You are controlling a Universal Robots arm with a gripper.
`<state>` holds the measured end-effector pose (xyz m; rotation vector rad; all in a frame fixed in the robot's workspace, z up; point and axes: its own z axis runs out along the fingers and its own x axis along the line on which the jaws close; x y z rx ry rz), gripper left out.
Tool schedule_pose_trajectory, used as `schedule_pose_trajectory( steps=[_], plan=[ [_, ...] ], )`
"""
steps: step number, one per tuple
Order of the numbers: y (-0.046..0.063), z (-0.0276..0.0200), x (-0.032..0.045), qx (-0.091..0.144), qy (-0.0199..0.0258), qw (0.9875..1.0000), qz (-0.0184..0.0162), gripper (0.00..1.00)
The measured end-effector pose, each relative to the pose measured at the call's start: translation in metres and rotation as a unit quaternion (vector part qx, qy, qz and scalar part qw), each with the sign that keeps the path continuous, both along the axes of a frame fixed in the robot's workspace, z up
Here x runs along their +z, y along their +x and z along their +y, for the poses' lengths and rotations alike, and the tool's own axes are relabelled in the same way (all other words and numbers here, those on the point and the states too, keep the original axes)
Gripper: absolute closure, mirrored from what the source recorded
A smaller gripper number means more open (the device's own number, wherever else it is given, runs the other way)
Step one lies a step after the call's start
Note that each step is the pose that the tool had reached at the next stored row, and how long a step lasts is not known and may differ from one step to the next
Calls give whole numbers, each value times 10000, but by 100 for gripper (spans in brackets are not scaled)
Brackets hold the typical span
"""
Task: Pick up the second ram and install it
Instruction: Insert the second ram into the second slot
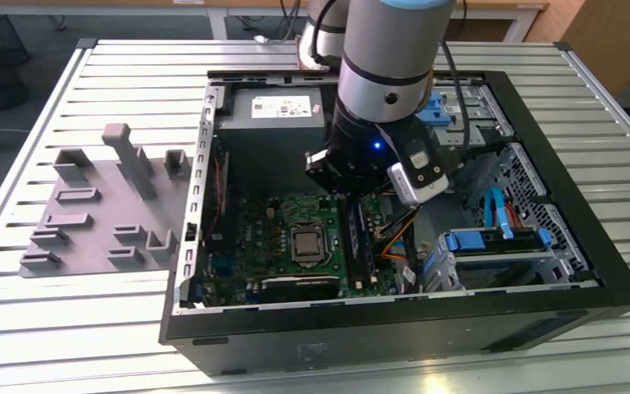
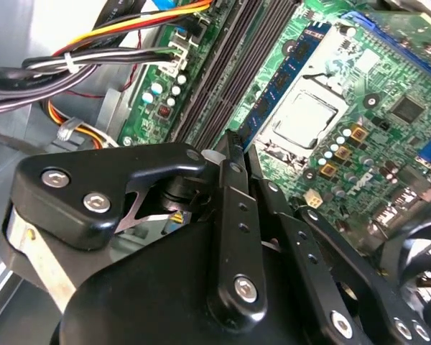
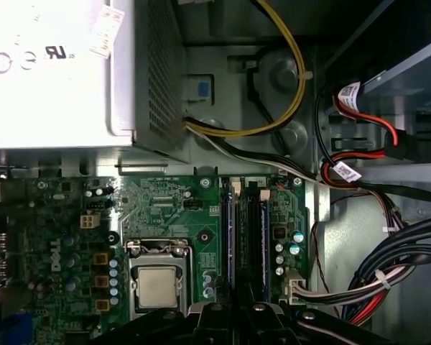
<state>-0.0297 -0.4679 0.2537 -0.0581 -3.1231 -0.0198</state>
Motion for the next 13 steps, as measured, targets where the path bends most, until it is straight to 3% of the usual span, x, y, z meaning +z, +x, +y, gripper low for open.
schedule_pose_trajectory(
  steps=[9,13],
  plan=[
    [16,-8,-160,-90,0,10000,2,86],
    [17,-8,-172,-90,-3,10000,2,86]
  ],
)
